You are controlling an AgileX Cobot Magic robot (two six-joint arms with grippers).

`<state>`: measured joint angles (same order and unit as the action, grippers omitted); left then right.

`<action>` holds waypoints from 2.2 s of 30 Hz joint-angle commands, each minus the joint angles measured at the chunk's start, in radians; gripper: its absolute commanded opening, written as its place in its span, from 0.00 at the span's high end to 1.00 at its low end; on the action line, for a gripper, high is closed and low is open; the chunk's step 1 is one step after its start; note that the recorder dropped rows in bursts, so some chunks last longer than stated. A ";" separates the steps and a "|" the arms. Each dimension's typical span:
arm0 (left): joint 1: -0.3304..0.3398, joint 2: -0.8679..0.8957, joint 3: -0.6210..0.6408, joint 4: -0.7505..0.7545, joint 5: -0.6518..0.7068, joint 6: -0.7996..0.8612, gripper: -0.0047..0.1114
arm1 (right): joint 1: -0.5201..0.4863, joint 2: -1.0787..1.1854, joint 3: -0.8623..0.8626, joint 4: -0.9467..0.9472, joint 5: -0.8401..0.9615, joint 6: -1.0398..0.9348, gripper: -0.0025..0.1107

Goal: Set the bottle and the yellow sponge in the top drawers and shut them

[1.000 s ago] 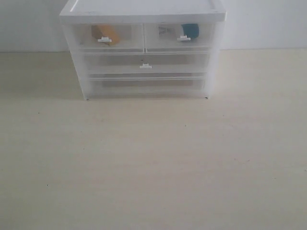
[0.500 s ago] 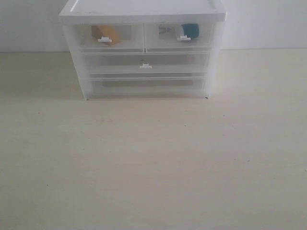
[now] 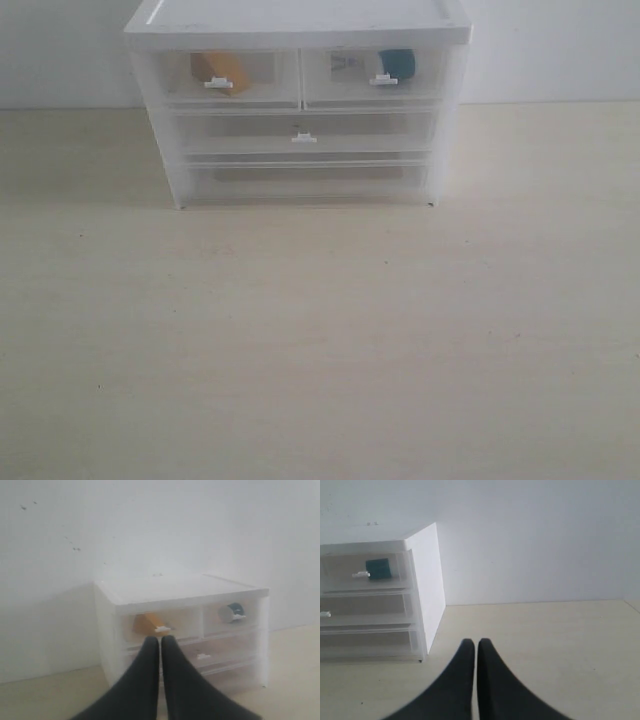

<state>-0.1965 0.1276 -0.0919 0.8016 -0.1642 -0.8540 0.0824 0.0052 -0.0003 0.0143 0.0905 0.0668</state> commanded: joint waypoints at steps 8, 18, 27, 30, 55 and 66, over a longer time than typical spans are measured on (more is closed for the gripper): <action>0.343 -0.128 0.091 0.055 0.045 -0.006 0.93 | -0.004 -0.005 0.000 0.002 -0.007 0.001 0.96; 0.343 -0.128 0.092 -0.692 0.175 0.700 0.93 | -0.004 -0.005 0.000 0.002 -0.007 0.001 0.96; 0.343 -0.128 0.092 -0.778 0.289 0.833 0.93 | -0.004 -0.005 0.000 0.002 -0.007 0.001 0.96; 0.343 -0.128 0.092 -0.778 0.289 0.833 0.93 | -0.004 -0.005 0.000 0.002 -0.007 0.001 0.96; 0.343 -0.128 0.092 -0.778 0.287 0.833 0.93 | -0.004 -0.005 0.000 0.002 -0.007 0.001 0.96; 0.343 -0.128 0.092 -0.778 0.287 0.833 0.93 | -0.004 -0.005 0.000 0.002 -0.007 0.001 0.96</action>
<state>0.1412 0.0038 -0.0038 0.0334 0.1196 -0.0258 0.0824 0.0052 -0.0003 0.0167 0.0905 0.0668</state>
